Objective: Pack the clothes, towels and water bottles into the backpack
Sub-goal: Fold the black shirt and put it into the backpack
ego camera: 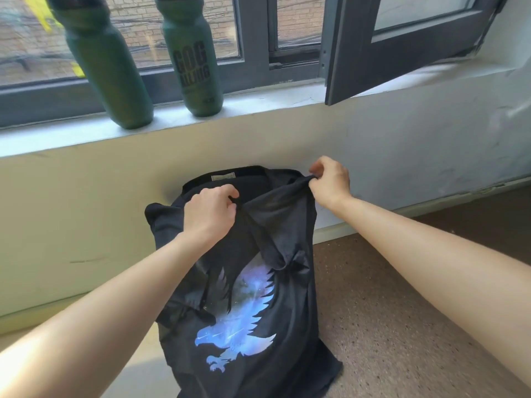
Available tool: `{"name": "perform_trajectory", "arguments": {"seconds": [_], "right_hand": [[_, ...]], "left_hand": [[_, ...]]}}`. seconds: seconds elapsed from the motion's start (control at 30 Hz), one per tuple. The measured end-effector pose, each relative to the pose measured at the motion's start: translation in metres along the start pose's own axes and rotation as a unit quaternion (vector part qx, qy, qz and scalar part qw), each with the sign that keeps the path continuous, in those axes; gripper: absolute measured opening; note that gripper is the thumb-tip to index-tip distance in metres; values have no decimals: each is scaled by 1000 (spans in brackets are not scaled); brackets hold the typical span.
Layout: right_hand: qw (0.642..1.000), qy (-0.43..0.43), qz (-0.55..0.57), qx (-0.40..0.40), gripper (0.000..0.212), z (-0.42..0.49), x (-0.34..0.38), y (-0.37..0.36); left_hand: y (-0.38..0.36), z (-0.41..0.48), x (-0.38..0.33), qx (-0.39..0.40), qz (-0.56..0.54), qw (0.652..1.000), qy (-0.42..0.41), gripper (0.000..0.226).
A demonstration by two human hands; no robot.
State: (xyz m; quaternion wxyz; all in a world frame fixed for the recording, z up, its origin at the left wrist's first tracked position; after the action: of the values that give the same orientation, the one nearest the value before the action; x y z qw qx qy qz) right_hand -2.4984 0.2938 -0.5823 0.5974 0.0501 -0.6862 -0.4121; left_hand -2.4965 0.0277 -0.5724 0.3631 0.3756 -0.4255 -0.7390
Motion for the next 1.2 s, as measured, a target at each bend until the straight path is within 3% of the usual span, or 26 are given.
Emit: {"name": "perform_trajectory", "arguments": {"seconds": [0.13,0.27,0.37,0.47,0.57,0.7,0.87,1.07,1.2], "right_hand": [[979,-59,78,180,64,-4,-20,-21],[939,-163,168,254,70,0,-40,-30],[898,-195,203,338,36,-6,-41,-40],[887,-214,222,345,29,-8,-37,-46],[884,-231,233,334,29,-9,-30,-49],[888,-236,247,308,32,-13,-23,-48],[920,-180,228,263,21,-22,-6,-27],[945,-85,165,268,17,-65,32,20],[961,-12,157,229,12,-99,52,66]], "left_hand": [[36,-9,17,-152,-66,985,-50,24],[62,-25,80,-212,-145,964,72,20],[60,-51,127,-166,-250,924,239,30],[37,-74,149,-20,-388,848,360,43],[17,-83,144,106,-476,782,389,38],[10,-78,133,85,-525,742,408,29],[23,-73,123,57,-549,737,391,38],[71,-72,100,48,-533,789,303,19],[118,-80,70,-25,-510,819,261,14]]}}
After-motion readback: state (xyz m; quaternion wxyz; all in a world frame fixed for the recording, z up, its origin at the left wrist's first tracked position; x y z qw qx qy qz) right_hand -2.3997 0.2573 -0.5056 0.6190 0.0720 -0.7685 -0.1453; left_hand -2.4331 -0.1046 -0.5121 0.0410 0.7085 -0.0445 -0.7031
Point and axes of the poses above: each hand's wrist, its own z-axis towards the middle knuckle, its own y-axis out of the back of the hand, x = y × z, the point moved 5 cm from there along z, towards the middle knuckle, and after that the axes turned 10 degrees about -y, right-handed, at the moved point
